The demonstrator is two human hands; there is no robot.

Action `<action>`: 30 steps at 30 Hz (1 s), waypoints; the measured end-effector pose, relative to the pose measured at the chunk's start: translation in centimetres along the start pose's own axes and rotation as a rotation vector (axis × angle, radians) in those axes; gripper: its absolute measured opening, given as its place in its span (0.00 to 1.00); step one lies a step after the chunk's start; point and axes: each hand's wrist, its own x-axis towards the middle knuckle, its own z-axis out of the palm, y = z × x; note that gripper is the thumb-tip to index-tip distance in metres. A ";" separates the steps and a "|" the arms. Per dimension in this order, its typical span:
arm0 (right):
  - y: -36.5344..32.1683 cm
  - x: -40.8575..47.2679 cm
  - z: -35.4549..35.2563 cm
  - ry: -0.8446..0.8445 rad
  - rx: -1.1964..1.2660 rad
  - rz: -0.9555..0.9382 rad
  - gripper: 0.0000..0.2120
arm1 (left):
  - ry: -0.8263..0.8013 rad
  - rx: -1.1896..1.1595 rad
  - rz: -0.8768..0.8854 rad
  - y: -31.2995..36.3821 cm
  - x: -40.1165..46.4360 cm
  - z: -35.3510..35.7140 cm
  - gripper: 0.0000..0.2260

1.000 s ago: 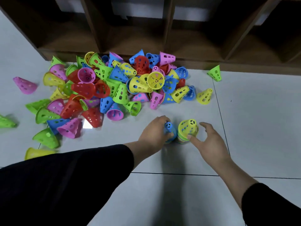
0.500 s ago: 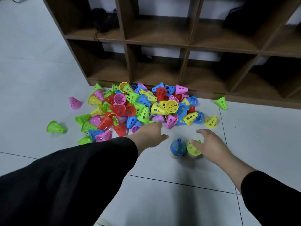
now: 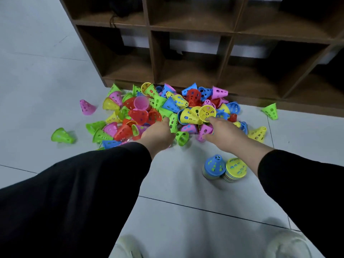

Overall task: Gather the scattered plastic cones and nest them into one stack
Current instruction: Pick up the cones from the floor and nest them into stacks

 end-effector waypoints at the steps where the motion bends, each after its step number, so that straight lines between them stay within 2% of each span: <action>1: 0.4 1.2 0.6 -0.006 -0.013 -0.013 0.30 | 0.004 -0.016 -0.010 -0.1 1.1 1.2 0.23; 8: 1.0 10.1 5.0 0.013 -0.090 -0.057 0.34 | 0.093 -0.074 -0.049 -1.3 8.5 6.0 0.22; 11: 0.4 12.4 6.9 0.016 -0.162 -0.078 0.34 | 0.124 -0.020 -0.029 -2.0 10.7 7.1 0.19; 17: 0.6 14.2 8.3 0.074 -0.353 -0.083 0.31 | 0.089 0.043 -0.036 -1.5 12.2 8.5 0.21; 19: 0.9 14.2 7.6 0.076 -0.327 -0.100 0.28 | 0.064 0.053 -0.059 -1.3 12.3 9.1 0.23; 22: 1.4 13.5 5.2 0.071 -0.256 -0.126 0.28 | 0.058 -0.022 -0.091 -0.9 12.0 9.3 0.25; 28: 2.6 8.1 -2.8 0.083 -0.117 -0.198 0.26 | 0.178 -0.208 -0.066 -0.2 8.8 8.3 0.21; 30: 3.9 5.3 -5.5 0.047 -0.129 -0.235 0.25 | 0.211 -0.220 -0.066 -0.5 7.5 7.3 0.17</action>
